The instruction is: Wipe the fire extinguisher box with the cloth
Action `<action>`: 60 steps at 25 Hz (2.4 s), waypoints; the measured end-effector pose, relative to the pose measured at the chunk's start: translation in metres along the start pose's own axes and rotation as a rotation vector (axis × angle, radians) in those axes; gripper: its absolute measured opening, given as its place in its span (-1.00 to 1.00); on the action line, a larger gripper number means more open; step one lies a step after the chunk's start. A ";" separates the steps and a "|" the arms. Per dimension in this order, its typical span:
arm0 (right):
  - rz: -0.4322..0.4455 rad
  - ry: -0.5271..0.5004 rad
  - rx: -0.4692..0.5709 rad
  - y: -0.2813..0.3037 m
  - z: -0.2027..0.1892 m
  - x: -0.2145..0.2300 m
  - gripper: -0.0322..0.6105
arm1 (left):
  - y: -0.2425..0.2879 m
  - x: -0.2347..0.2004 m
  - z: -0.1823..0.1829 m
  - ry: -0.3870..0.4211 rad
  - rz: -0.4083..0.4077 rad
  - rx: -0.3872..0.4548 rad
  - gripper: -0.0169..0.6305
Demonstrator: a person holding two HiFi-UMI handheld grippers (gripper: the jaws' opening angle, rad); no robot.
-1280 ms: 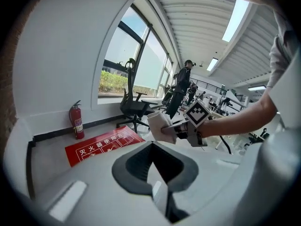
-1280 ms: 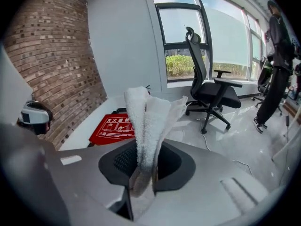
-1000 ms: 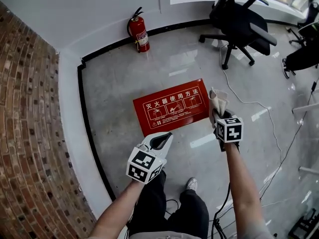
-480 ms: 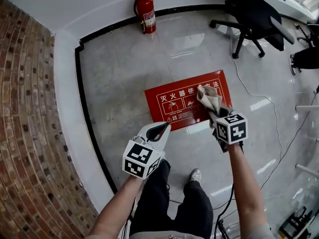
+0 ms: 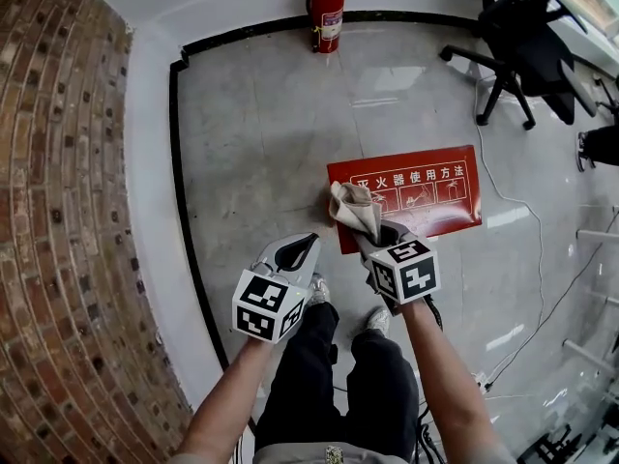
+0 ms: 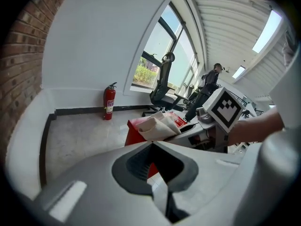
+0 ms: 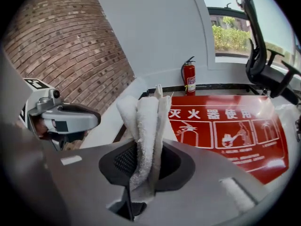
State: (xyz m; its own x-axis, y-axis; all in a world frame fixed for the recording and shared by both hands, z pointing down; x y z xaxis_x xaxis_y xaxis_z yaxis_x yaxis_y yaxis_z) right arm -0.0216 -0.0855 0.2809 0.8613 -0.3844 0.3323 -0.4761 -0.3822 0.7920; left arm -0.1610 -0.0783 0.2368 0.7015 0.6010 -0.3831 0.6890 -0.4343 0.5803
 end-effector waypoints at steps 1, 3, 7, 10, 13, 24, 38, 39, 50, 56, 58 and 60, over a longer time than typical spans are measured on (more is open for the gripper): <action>0.027 -0.002 -0.004 0.007 0.004 -0.009 -0.60 | -0.005 -0.003 -0.003 -0.007 0.006 -0.002 -0.95; 0.075 -0.004 -0.005 0.019 0.015 -0.024 -0.60 | -0.011 -0.007 -0.009 -0.019 0.015 -0.008 -0.95; 0.114 0.001 0.021 0.039 0.047 -0.029 -0.60 | -0.014 -0.008 -0.014 -0.029 0.019 -0.011 -0.94; 0.099 0.019 0.040 0.045 0.065 -0.014 -0.60 | -0.011 -0.002 -0.012 -0.027 0.015 -0.011 -0.94; 0.074 0.038 0.048 0.041 0.074 0.009 -0.60 | -0.004 0.008 -0.008 -0.029 0.011 -0.008 -0.95; 0.027 0.137 0.109 -0.013 0.070 0.138 -0.60 | 0.053 0.061 0.008 -0.023 0.022 -0.033 -0.95; -0.059 0.196 0.132 -0.097 0.037 0.295 -0.60 | 0.125 0.140 0.022 0.006 -0.017 -0.107 -0.95; -0.060 0.204 0.136 -0.100 0.035 0.301 -0.60 | 0.126 0.141 0.020 0.009 -0.016 -0.117 -0.95; -0.300 0.315 0.056 -0.155 -0.039 0.355 -0.62 | 0.116 0.147 0.001 0.054 -0.075 -0.132 -0.95; -0.445 0.373 0.138 -0.197 -0.092 0.310 -0.61 | 0.092 0.146 -0.026 0.108 -0.149 -0.123 -0.95; -0.469 0.354 0.168 -0.203 -0.107 0.287 -0.61 | 0.083 0.148 -0.039 0.126 -0.170 -0.121 -0.94; -0.473 0.343 0.188 -0.205 -0.122 0.266 -0.61 | 0.077 0.150 -0.052 0.137 -0.184 -0.114 -0.95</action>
State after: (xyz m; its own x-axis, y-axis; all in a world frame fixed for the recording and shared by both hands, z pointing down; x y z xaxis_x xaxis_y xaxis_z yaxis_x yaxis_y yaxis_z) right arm 0.3272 -0.0065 0.2693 0.9800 0.1439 0.1373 -0.0242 -0.5988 0.8005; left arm -0.0124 0.0127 0.2615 0.5300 0.7512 -0.3933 0.7722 -0.2360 0.5899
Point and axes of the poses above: the fingertips, and each gripper's own axes: y forward along the fingers, x to its right, z out of its top, the point moved 5 cm from there along -y, backward along the fingers
